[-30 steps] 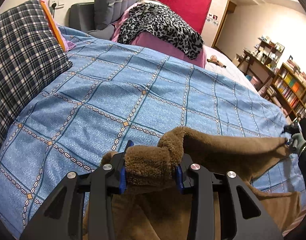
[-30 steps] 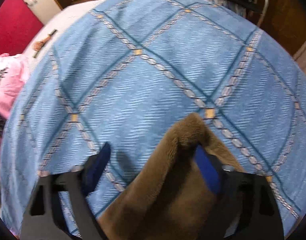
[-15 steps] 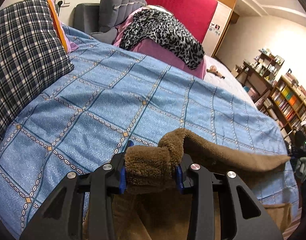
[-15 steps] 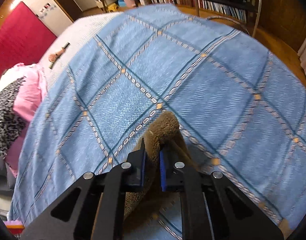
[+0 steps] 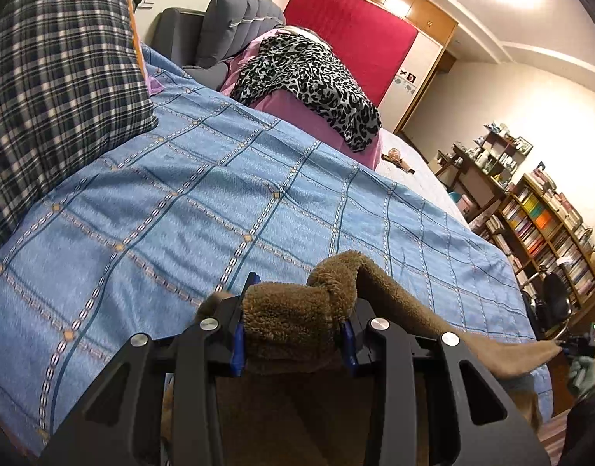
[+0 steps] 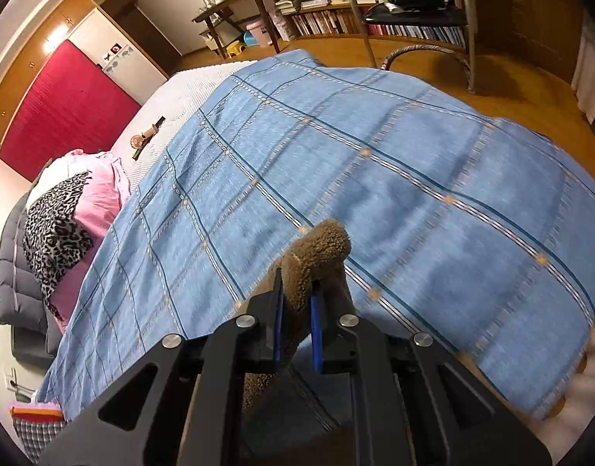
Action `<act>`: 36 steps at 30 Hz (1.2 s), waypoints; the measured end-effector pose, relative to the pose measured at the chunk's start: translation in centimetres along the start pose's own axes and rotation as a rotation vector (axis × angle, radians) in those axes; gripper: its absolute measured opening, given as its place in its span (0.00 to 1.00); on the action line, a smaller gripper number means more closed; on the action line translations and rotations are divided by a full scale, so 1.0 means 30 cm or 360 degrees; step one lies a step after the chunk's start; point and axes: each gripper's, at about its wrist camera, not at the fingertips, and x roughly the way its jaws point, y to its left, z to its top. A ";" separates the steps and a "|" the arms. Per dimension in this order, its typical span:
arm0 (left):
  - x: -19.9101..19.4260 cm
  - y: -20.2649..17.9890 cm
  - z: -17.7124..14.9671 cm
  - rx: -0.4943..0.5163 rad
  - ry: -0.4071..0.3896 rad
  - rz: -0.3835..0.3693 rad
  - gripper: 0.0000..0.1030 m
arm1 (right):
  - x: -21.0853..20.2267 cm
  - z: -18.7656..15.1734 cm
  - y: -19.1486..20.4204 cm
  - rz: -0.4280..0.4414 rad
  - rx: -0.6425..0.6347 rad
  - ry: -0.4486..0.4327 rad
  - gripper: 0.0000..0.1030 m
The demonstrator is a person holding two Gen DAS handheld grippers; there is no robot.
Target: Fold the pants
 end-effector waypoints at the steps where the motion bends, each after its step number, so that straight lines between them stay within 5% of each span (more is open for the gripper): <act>1: -0.019 0.009 -0.018 -0.0004 0.0003 -0.0006 0.35 | -0.019 -0.019 -0.024 0.0002 0.0001 -0.0004 0.10; 14: -0.230 0.060 -0.151 0.0018 -0.0045 -0.0013 0.35 | -0.255 -0.339 -0.343 0.0089 0.0067 -0.0077 0.10; 25: -0.277 0.117 -0.300 0.0056 -0.0011 0.0035 0.36 | -0.249 -0.486 -0.500 0.0027 0.0057 -0.0024 0.09; 32: -0.179 0.184 -0.405 0.0020 0.0092 0.0177 0.45 | -0.161 -0.563 -0.551 -0.0063 0.0053 0.0017 0.09; 36: -0.198 0.211 -0.426 0.0068 0.0094 0.0230 0.61 | -0.149 -0.579 -0.573 -0.0060 0.0062 0.0014 0.09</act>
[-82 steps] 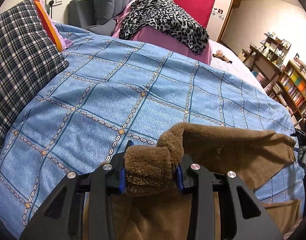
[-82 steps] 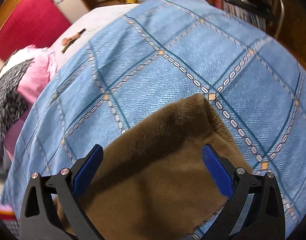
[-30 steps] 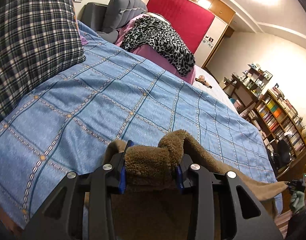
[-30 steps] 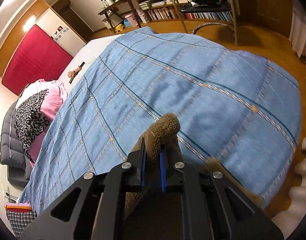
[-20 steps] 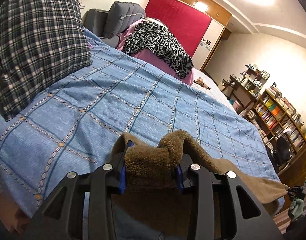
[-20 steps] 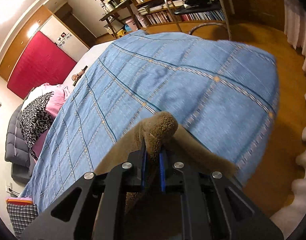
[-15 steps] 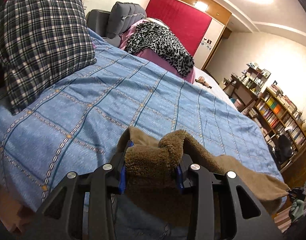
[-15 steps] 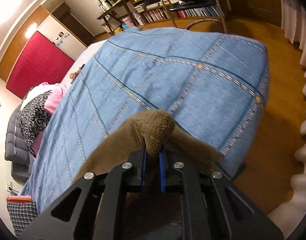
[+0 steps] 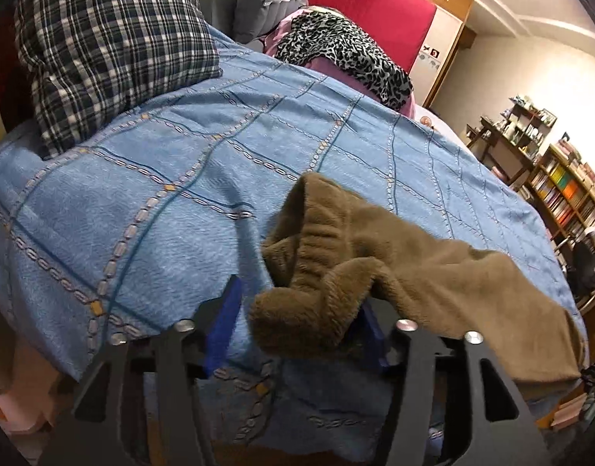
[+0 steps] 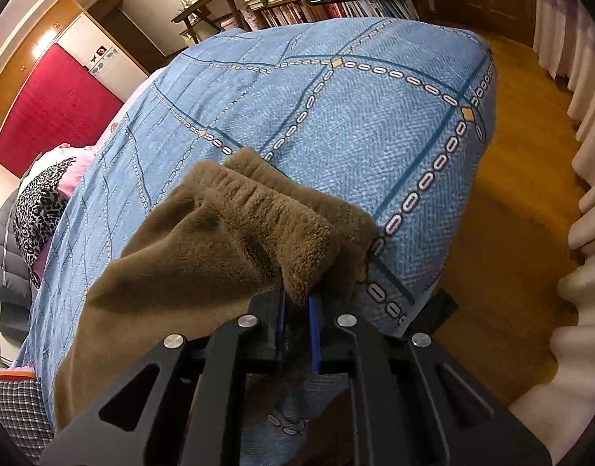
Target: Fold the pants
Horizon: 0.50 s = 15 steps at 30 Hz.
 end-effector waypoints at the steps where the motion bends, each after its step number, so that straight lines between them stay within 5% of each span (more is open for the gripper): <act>1: -0.007 0.007 0.001 0.0012 -0.0005 0.0007 0.63 | 0.002 0.001 -0.003 0.0003 0.0007 0.0000 0.09; 9: -0.062 0.000 0.015 0.0075 0.0040 0.0046 0.72 | 0.031 0.002 0.001 -0.0022 -0.0019 -0.0018 0.09; 15: -0.126 -0.001 0.003 -0.0016 0.0092 -0.0109 0.73 | 0.045 0.017 0.001 -0.0011 0.0001 0.0002 0.09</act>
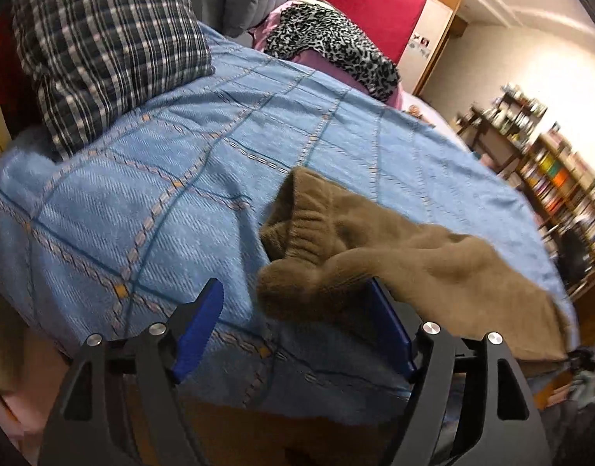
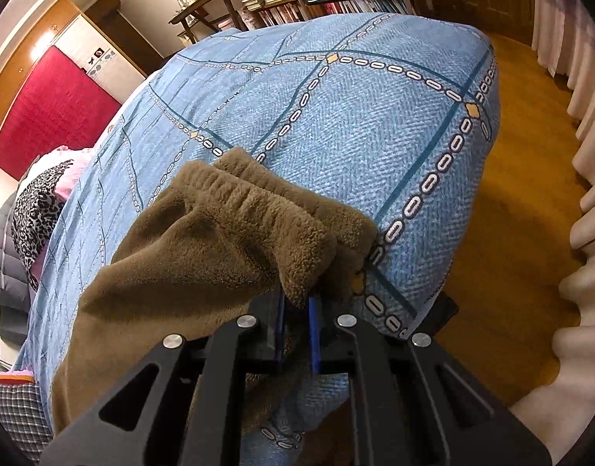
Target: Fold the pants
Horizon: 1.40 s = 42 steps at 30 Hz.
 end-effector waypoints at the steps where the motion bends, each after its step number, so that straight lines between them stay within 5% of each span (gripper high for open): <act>1: -0.014 0.005 -0.006 -0.0039 -0.0001 -0.0052 0.74 | 0.002 0.001 0.002 -0.0006 -0.0006 0.0000 0.09; 5: -0.056 0.027 -0.034 -0.0211 -0.0029 -0.0237 0.78 | 0.012 0.004 0.016 -0.0031 -0.0030 -0.0003 0.09; 10: 0.004 0.041 -0.063 -0.0475 0.0099 -0.0442 0.83 | 0.019 0.005 0.021 -0.0030 -0.0039 -0.0005 0.09; 14: 0.086 0.029 -0.086 -0.0613 0.0211 -0.0499 0.83 | 0.018 0.000 0.016 -0.0019 -0.0043 -0.0006 0.09; 20: 0.141 0.042 -0.055 -0.0822 0.0157 -0.0479 0.81 | 0.018 0.002 0.018 -0.0035 -0.0065 -0.0010 0.09; 21: 0.148 0.043 -0.046 -0.0840 0.0149 -0.0454 0.79 | 0.018 0.000 0.020 -0.0038 -0.0069 -0.0012 0.09; 22: 0.157 0.042 -0.031 -0.0851 0.0152 -0.0409 0.65 | 0.019 0.000 0.020 -0.0040 -0.0072 -0.0014 0.09; 25: 0.178 0.036 0.015 -0.0837 0.0161 -0.0343 0.30 | 0.017 -0.003 0.023 -0.0045 -0.0078 -0.0017 0.09; 28: 0.164 0.014 0.093 -0.0760 0.0093 -0.0341 0.20 | 0.017 -0.003 0.027 -0.0058 -0.0080 -0.0017 0.09; 37: 0.066 -0.153 0.275 -0.0359 -0.0131 -0.0472 0.17 | -0.042 0.008 0.044 -0.0111 -0.0104 -0.0079 0.09; 42: 0.097 -0.110 0.194 -0.0284 -0.0017 -0.0343 0.17 | -0.034 0.005 0.043 -0.0170 -0.0117 -0.0064 0.09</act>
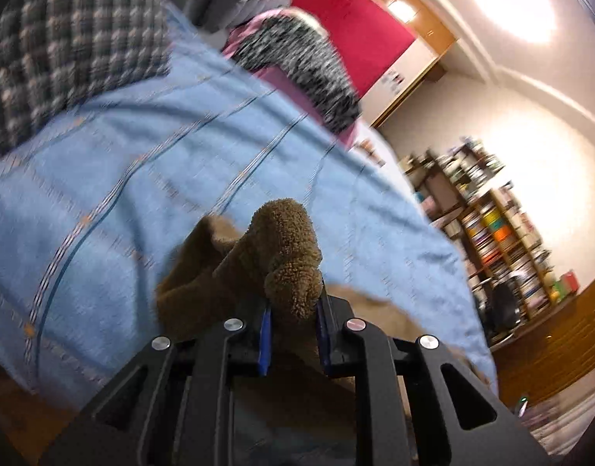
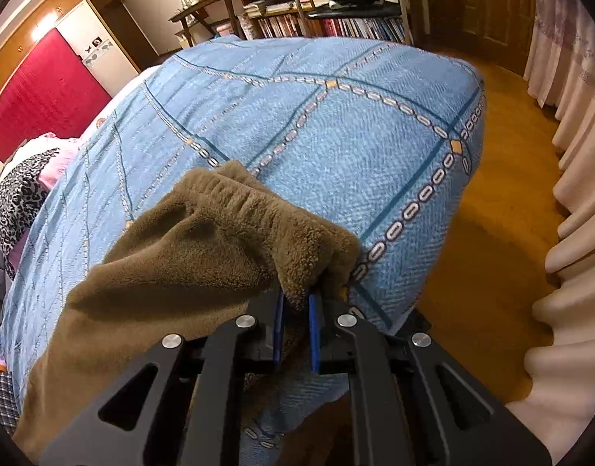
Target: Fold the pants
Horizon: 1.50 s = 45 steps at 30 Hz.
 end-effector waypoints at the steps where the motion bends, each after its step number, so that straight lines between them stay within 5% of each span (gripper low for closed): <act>1: 0.008 0.030 -0.021 -0.0025 0.0024 0.0027 0.17 | 0.001 -0.001 0.003 -0.0012 -0.0008 -0.0002 0.09; 6: 0.085 0.191 -0.121 -0.0189 0.0119 0.0145 0.17 | -0.016 -0.017 0.027 -0.0051 -0.0077 -0.0032 0.09; 8: 0.109 0.226 -0.139 -0.0224 0.0144 0.0169 0.23 | -0.028 -0.020 0.014 -0.0013 -0.0061 -0.0044 0.09; 10: 0.113 0.242 -0.140 -0.0262 0.0152 0.0217 0.43 | -0.031 -0.017 0.000 0.0036 -0.0044 -0.0039 0.09; 15: 0.028 0.220 -0.108 -0.0259 0.0053 0.0338 0.53 | -0.033 -0.014 -0.031 0.0134 -0.0003 -0.0033 0.26; 18: -0.030 0.133 -0.098 -0.0175 -0.0042 0.0367 0.53 | -0.052 -0.014 -0.053 0.0168 0.0028 -0.0063 0.27; 23: 0.047 -0.094 -0.128 0.0060 0.0044 0.0228 0.54 | -0.069 -0.039 -0.070 0.0273 0.0054 -0.0029 0.28; 27: 0.185 -0.288 -0.213 0.0225 0.0243 0.0031 0.55 | -0.070 -0.065 -0.074 0.0370 0.0072 -0.0002 0.28; 31: 0.310 -0.456 -0.346 0.0325 0.0571 -0.0202 0.55 | -0.060 -0.075 -0.064 0.0444 0.0073 0.0015 0.28; 35: 0.360 -0.515 -0.425 0.0288 0.0734 -0.0310 0.57 | -0.047 -0.075 -0.047 0.0495 0.0072 0.0016 0.31; 45: 0.385 -0.454 -0.518 -0.0031 0.0911 -0.0326 0.70 | -0.021 -0.072 -0.051 0.0553 0.0086 0.0025 0.38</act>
